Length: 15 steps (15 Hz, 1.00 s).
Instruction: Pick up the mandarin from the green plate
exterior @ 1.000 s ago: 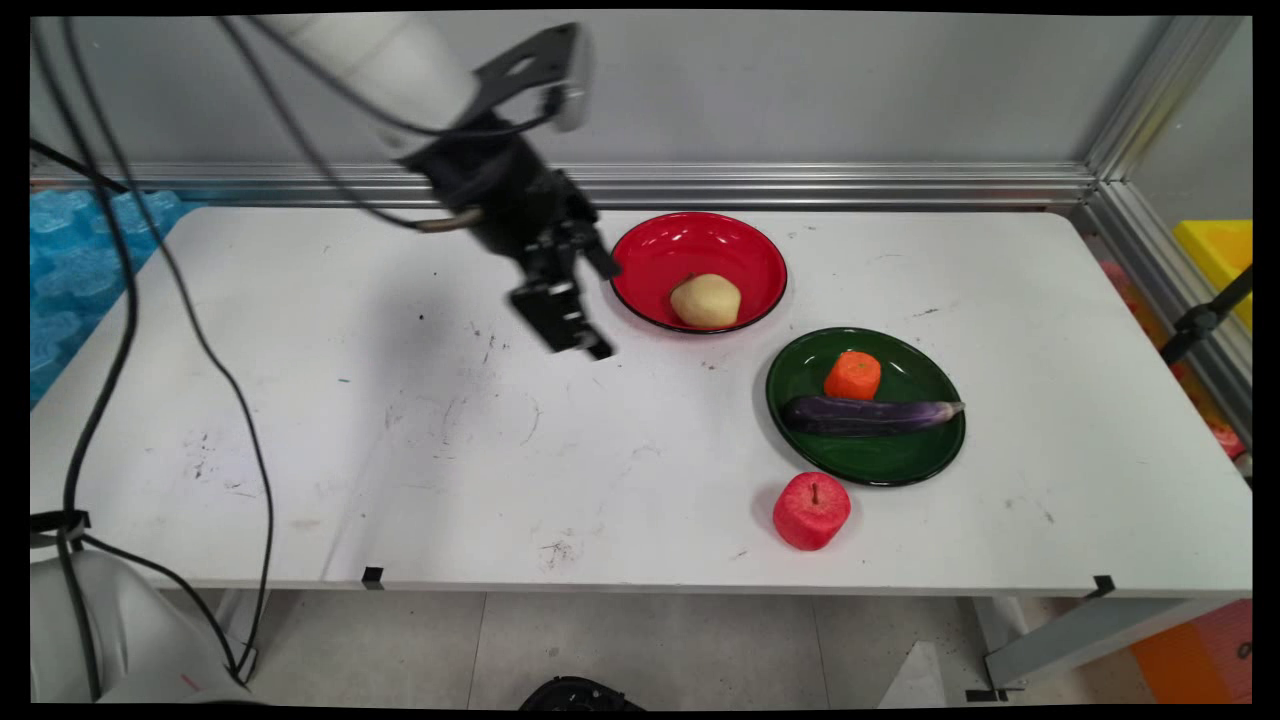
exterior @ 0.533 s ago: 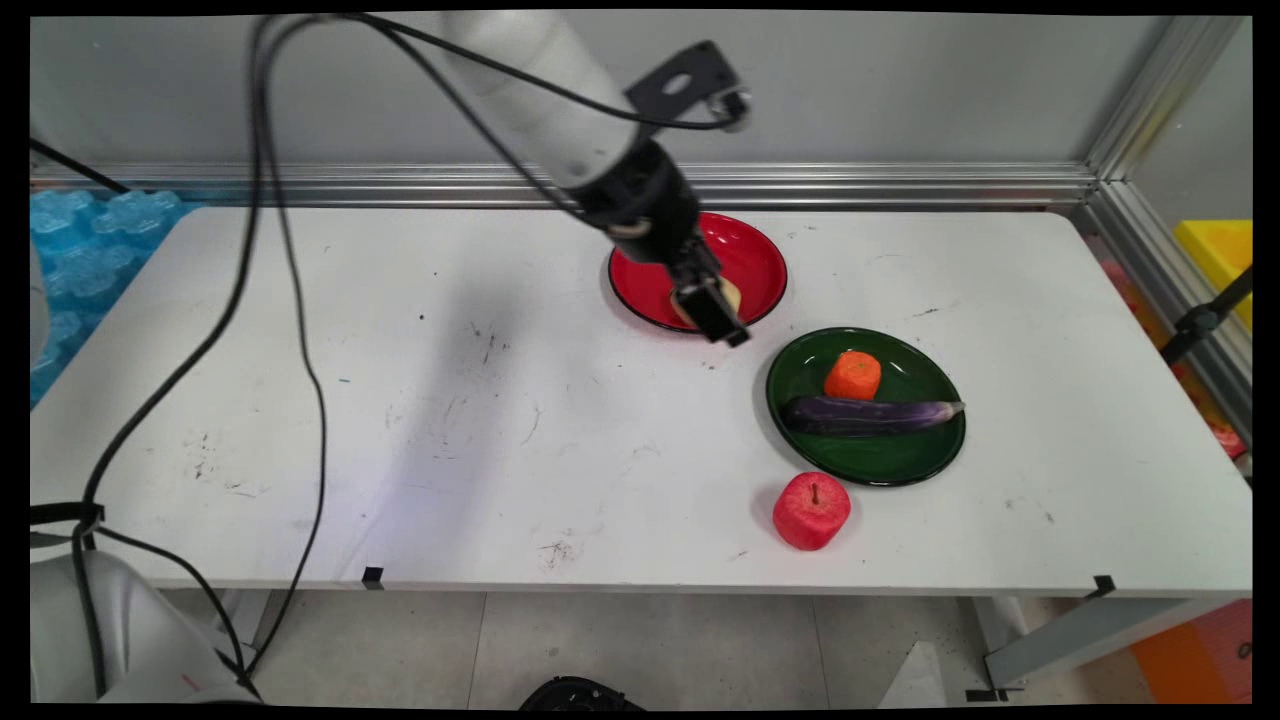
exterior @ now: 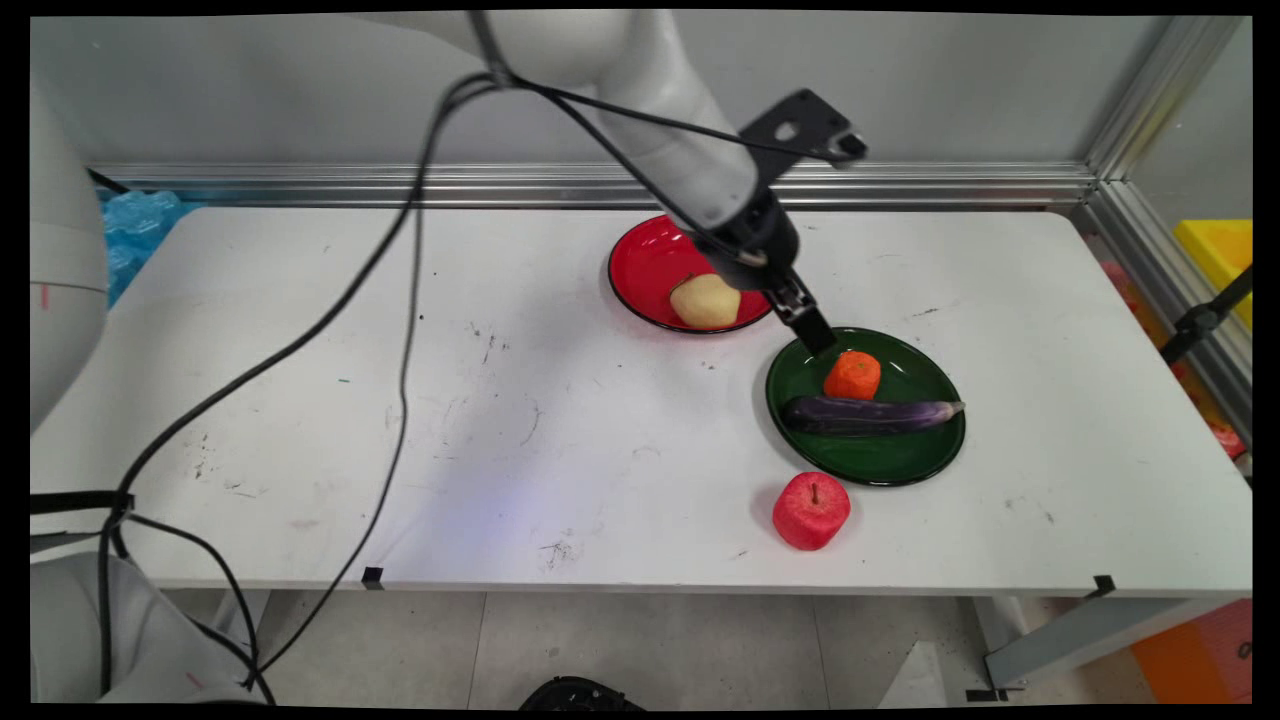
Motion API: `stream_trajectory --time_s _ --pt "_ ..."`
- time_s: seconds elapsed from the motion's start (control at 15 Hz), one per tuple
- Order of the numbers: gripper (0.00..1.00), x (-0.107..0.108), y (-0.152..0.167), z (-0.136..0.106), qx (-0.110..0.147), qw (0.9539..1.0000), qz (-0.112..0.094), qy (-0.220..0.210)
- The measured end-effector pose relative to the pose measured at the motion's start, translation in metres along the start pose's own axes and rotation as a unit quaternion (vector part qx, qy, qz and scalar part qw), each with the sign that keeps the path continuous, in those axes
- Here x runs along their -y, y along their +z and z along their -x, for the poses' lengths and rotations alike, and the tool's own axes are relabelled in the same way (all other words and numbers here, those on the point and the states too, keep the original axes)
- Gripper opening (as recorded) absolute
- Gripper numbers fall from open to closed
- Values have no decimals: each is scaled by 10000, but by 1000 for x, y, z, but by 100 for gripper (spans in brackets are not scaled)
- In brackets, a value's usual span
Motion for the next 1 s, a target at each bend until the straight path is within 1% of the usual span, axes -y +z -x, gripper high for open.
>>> stream_trajectory --time_s 0.27,0.53,1.0 --pt "100 -1 34 -14 71 9998 -83 -161" --pt "100 -1 72 -29 219 9992 -167 -285" --pt "100 -4 114 -44 415 9980 -230 -424"
